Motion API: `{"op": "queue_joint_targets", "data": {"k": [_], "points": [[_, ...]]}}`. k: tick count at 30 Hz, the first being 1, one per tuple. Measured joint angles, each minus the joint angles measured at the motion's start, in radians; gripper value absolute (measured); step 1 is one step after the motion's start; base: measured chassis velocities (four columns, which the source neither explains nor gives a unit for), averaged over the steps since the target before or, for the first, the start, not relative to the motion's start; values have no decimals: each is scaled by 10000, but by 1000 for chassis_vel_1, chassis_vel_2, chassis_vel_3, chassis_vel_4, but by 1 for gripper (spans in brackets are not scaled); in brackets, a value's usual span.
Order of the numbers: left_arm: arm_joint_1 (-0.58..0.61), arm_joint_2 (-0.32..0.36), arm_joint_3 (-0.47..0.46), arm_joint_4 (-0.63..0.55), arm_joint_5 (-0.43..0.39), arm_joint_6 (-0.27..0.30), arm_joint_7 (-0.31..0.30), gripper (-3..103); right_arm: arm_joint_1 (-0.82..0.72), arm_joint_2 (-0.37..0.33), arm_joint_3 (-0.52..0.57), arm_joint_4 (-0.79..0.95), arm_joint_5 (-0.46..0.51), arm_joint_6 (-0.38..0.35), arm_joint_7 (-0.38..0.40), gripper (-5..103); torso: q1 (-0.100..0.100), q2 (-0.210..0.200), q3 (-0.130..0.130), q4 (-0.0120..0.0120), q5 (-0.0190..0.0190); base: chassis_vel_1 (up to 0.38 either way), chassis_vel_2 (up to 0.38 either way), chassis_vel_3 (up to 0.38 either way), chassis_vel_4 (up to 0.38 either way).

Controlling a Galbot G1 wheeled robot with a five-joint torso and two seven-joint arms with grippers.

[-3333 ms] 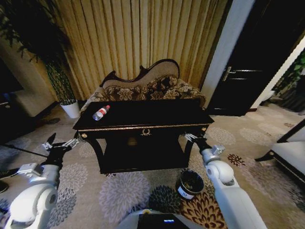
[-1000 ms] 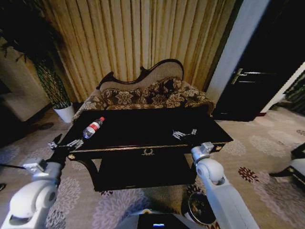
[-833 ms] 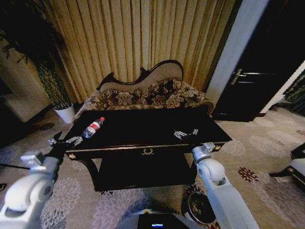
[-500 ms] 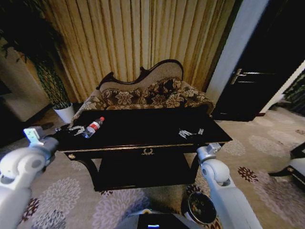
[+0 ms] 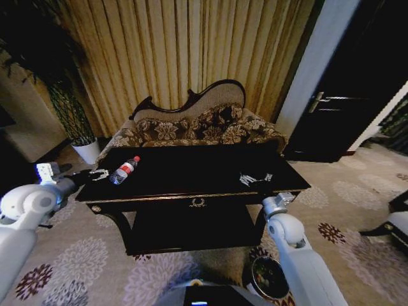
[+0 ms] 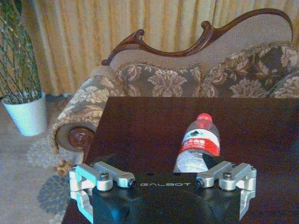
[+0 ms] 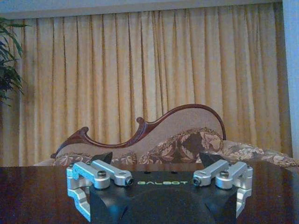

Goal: Move to the front of the table and place the trash on the table into the trash bin.

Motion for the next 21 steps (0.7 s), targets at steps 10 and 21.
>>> {"op": "queue_joint_targets", "data": {"k": [10,21], "points": [[-1453,220,1496,61,393,-23,-402,100,14,22,4,-285,-92,205,0,100,0,0,0,-6,2,0,0,0,0],[-2067,676,2900,551,740,-43,-153,100,47,59,52,-517,-108,448,0,100,-1,-1,0,-3,0,0,0,0,0]]}}
